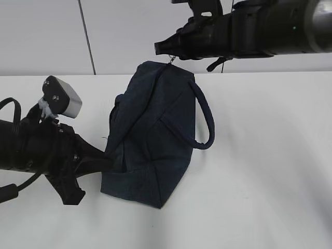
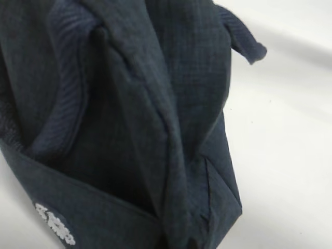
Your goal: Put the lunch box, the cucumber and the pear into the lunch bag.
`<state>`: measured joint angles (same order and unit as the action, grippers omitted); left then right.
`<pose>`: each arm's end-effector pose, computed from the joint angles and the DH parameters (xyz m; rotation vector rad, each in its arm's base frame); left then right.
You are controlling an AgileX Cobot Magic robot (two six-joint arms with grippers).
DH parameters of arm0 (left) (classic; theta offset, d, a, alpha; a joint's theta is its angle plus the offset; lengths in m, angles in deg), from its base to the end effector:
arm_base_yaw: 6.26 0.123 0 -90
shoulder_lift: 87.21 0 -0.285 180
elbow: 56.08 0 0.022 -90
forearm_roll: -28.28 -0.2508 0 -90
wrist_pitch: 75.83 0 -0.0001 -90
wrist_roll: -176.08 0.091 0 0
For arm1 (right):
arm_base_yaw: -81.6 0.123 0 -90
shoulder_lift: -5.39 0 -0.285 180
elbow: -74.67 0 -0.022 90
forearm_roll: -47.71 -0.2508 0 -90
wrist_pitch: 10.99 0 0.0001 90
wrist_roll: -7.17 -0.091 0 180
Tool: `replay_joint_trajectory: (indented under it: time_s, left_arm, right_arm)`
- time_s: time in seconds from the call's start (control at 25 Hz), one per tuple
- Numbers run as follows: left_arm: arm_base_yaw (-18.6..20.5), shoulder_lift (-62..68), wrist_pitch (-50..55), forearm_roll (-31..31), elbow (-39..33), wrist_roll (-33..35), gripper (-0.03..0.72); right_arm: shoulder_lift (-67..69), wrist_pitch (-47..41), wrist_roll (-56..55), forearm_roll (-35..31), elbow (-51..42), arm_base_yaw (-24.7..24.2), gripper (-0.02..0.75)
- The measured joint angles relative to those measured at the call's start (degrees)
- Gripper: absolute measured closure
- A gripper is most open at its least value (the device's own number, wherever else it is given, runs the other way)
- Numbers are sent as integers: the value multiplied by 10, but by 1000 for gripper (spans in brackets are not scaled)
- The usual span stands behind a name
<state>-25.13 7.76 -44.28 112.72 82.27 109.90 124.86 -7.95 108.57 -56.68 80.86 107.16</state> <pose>0.2333 -0.1299 0.1803 1.1918 2.0283 -0.5692 0.4190 0.1953 0.2552 -0.3583 1.9675 0.2704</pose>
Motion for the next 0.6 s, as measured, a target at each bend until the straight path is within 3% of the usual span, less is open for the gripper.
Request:
replay_joint_trajectory:
  time_s: [0.48,0.56,0.6]
  left_arm:
    - [0,0,-12,13,-13,0,706]
    - [0,0,-12,26,-15,0,703]
    - [0,0,-12,28,-15,0,695]
  right_arm:
    - [94,-59,-45,0,56,-48,732]
    - [94,-78,-51,1,57,-50,706]
    - [94,-86,-54,1,57,-51,652]
